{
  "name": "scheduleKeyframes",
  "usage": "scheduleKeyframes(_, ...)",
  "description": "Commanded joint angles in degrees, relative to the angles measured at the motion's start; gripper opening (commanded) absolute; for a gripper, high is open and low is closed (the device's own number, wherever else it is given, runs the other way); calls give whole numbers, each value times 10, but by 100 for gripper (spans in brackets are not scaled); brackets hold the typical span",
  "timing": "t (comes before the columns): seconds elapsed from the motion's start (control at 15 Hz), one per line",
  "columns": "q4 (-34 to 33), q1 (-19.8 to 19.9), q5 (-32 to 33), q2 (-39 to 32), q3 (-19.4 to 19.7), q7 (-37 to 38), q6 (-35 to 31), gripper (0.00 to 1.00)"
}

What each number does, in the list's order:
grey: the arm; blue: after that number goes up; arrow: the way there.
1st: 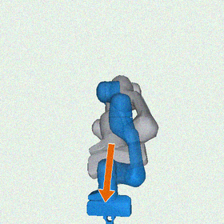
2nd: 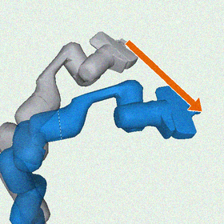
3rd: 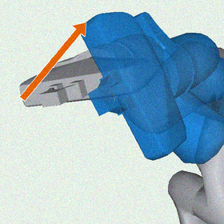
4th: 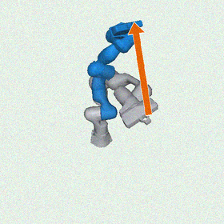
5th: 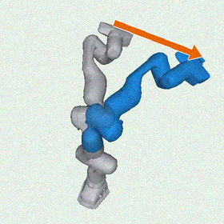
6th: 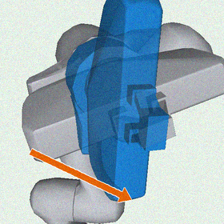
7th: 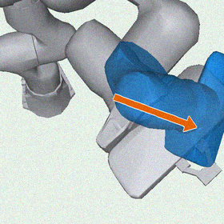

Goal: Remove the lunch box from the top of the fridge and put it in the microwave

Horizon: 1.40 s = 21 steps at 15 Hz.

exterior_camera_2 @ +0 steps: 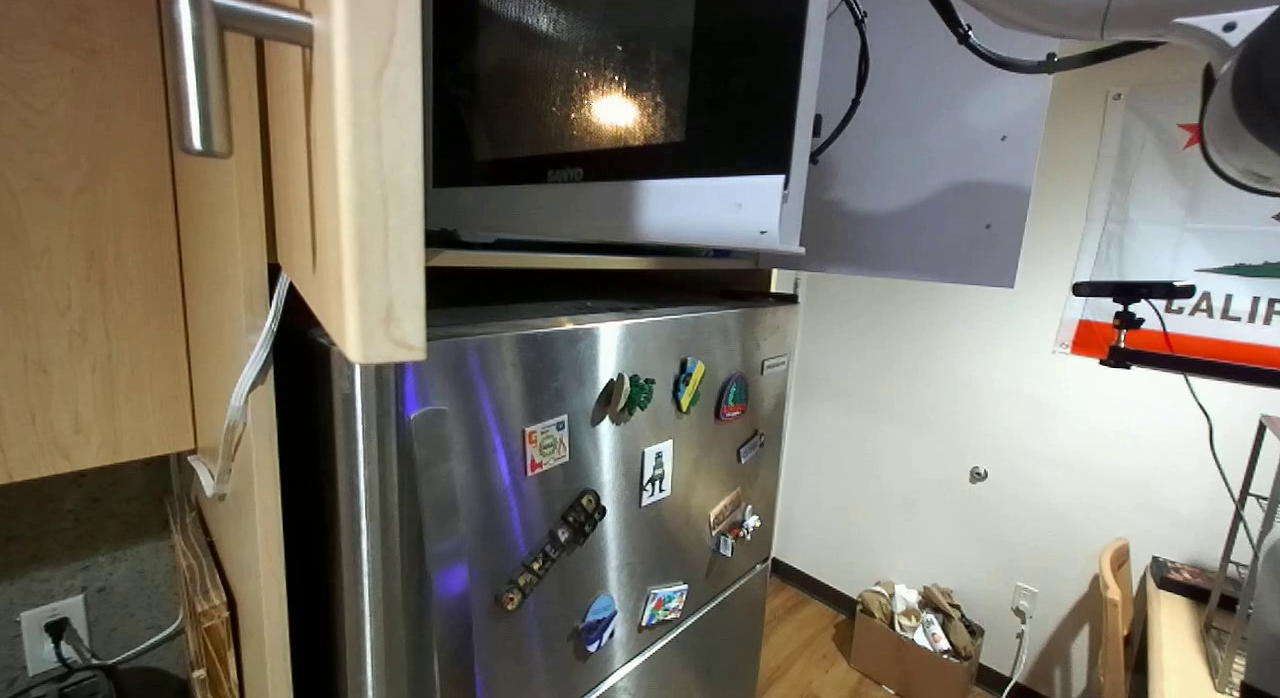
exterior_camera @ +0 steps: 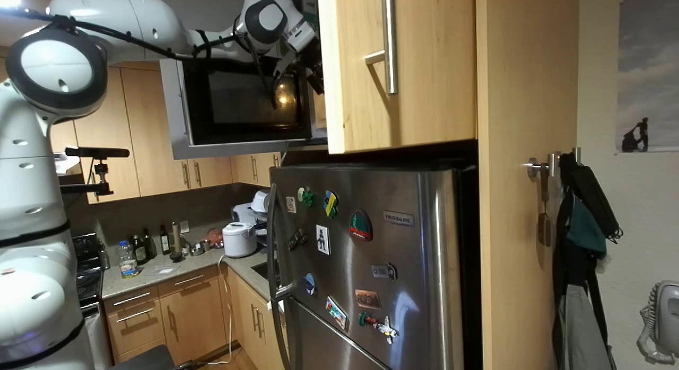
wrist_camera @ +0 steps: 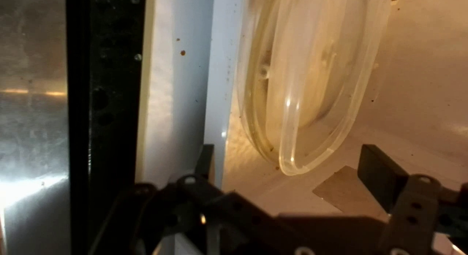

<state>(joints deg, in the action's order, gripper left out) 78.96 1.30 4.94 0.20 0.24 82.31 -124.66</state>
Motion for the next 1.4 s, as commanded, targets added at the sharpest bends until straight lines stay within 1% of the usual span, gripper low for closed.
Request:
scheduleKeyframes(0.0, 112, 0, 21, 70, -1, -11, 2, 100)
scheduleKeyframes(0.2, 196, -3, 30, 120, -2, -23, 0, 100)
scheduleKeyframes(0.33, 245, 3, 36, 151, -11, -38, 1, 100)
scheduleKeyframes(0.47, 285, 6, 40, 182, -18, -49, 3, 100)
scheduleKeyframes(0.67, 340, 7, 29, 232, -22, -81, 19, 100)
scheduleKeyframes(1.07, 429, 23, 57, 312, -26, -199, 61, 100)
scheduleKeyframes(1.33, 458, 37, 73, 341, -19, -303, 94, 100)
